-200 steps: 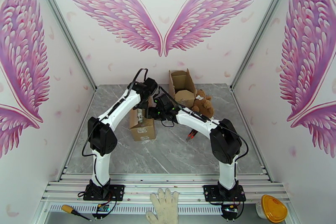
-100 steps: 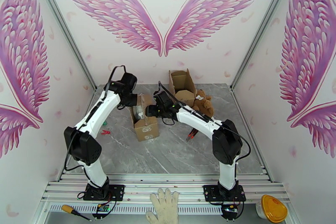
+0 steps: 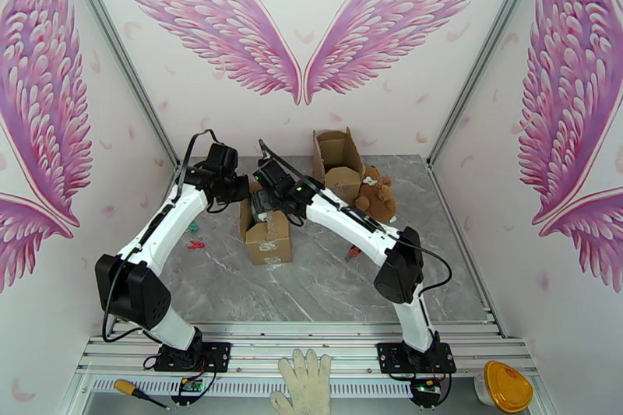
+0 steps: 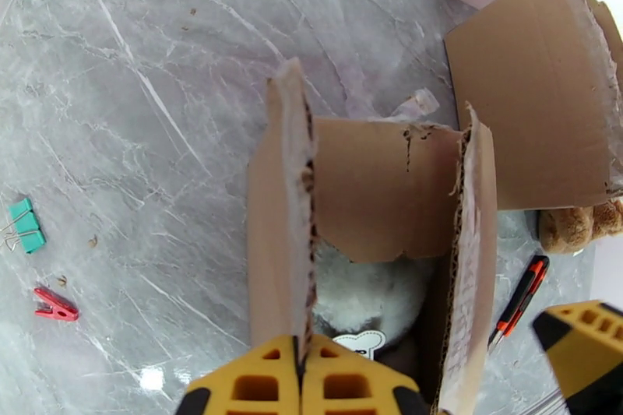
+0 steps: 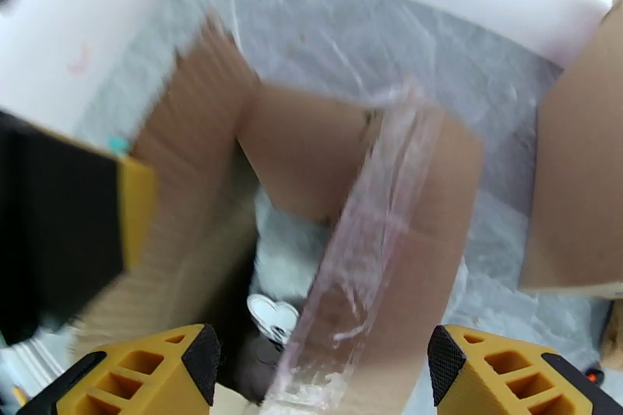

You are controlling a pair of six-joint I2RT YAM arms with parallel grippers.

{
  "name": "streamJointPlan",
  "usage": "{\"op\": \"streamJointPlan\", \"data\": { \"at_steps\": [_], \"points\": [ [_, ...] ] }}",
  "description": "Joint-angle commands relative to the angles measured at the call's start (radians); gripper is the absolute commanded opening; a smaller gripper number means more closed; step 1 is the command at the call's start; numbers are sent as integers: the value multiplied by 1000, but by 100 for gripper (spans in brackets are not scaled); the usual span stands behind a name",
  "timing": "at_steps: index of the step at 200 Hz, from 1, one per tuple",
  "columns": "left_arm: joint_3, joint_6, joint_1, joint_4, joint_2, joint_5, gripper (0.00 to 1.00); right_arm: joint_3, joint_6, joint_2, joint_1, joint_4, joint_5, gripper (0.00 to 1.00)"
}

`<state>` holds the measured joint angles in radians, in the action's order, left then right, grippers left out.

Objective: Unpack the express box

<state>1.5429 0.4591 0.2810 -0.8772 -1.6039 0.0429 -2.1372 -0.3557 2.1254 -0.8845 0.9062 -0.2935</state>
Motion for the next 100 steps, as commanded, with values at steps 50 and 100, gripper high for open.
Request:
{"op": "streamJointPlan", "data": {
  "at_steps": [50,100],
  "points": [
    [-78,0,-7,50,41,18,0,-150,49,77,3,219,-223,69],
    [-118,-51,-31,57,42,14,0,10,-14,-89,82,161,-106,64]
  ]
}}
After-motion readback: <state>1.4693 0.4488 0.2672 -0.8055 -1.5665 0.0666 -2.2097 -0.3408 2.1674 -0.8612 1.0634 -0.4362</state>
